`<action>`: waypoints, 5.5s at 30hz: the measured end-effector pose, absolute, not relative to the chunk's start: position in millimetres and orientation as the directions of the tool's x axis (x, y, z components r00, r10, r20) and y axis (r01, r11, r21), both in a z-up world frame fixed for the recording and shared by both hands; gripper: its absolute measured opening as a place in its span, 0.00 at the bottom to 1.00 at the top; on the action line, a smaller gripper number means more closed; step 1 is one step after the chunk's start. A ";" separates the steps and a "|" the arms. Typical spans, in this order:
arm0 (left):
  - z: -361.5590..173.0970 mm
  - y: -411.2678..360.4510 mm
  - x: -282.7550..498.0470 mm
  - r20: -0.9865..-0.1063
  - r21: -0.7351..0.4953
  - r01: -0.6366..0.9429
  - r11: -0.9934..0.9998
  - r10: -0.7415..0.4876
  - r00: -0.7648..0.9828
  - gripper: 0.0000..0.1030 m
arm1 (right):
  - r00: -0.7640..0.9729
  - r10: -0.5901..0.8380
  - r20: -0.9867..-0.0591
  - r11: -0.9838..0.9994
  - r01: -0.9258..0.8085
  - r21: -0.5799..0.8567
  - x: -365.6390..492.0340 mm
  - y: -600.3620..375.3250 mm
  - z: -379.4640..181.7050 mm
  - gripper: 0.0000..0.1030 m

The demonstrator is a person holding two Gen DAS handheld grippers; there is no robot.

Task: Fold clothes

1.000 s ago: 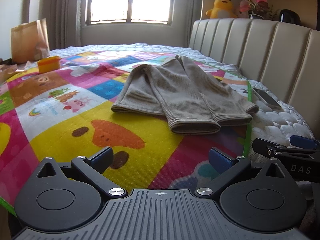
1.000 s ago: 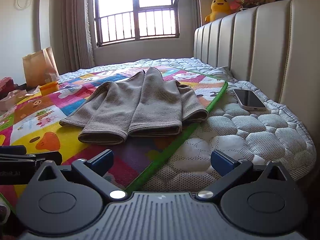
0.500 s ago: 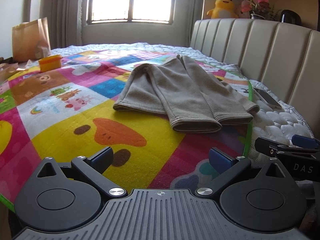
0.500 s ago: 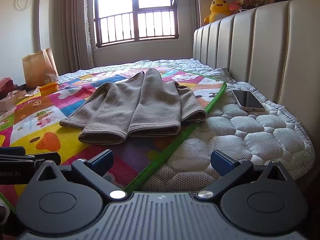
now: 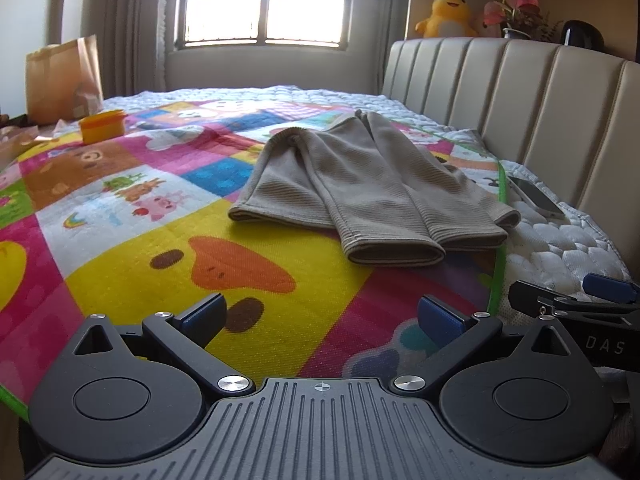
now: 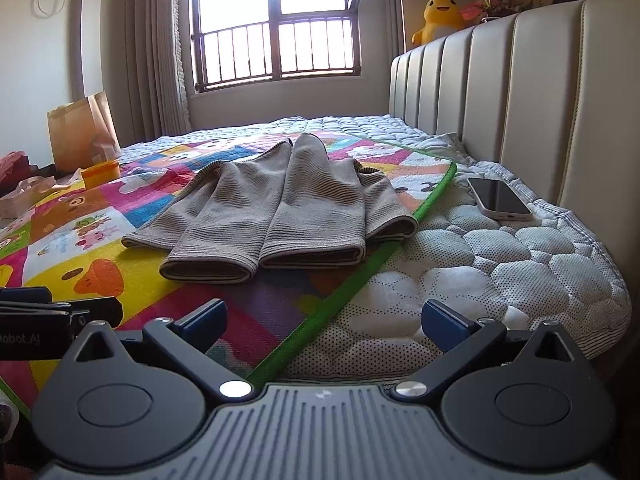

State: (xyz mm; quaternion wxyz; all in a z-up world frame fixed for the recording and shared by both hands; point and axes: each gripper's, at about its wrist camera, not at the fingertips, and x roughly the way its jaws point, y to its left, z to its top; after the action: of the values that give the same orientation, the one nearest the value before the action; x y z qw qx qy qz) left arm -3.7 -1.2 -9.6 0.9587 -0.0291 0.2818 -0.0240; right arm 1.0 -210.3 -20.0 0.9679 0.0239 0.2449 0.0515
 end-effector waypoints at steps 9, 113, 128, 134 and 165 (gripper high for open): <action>-10.9 -0.8 -3.6 -0.542 -0.069 0.030 0.997 -0.063 0.838 1.00 | 0.873 0.111 -0.475 0.994 -0.087 0.073 -0.1 -211.1 -21.7 1.00; -18.9 131.0 219.5 -0.393 -0.290 0.079 0.954 -0.194 0.899 1.00 | 0.875 -0.099 -0.475 0.611 -0.323 -0.723 343.6 -36.9 -23.7 1.00; -36.5 149.4 234.5 -0.478 -0.340 0.025 0.940 -0.195 0.856 1.00 | 0.852 -0.364 -0.375 0.645 -0.059 -0.762 465.9 -150.1 2.3 1.00; -30.2 153.1 228.1 -0.453 -0.346 0.008 0.938 -0.174 0.875 1.00 | 0.864 0.100 -0.493 0.972 -0.190 -0.135 347.5 -201.1 69.7 1.00; 51.3 253.3 213.3 -0.347 -0.043 -0.352 0.935 0.317 0.883 1.00 | 0.808 0.272 -0.522 0.933 -0.354 -0.062 192.5 -148.0 -12.3 0.79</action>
State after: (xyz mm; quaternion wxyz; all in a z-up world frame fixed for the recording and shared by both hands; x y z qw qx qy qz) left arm 213.3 253.3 51.3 0.9688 -0.0526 0.1696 0.1727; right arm 192.5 -148.0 -12.3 0.9477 -0.0781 0.2619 0.1650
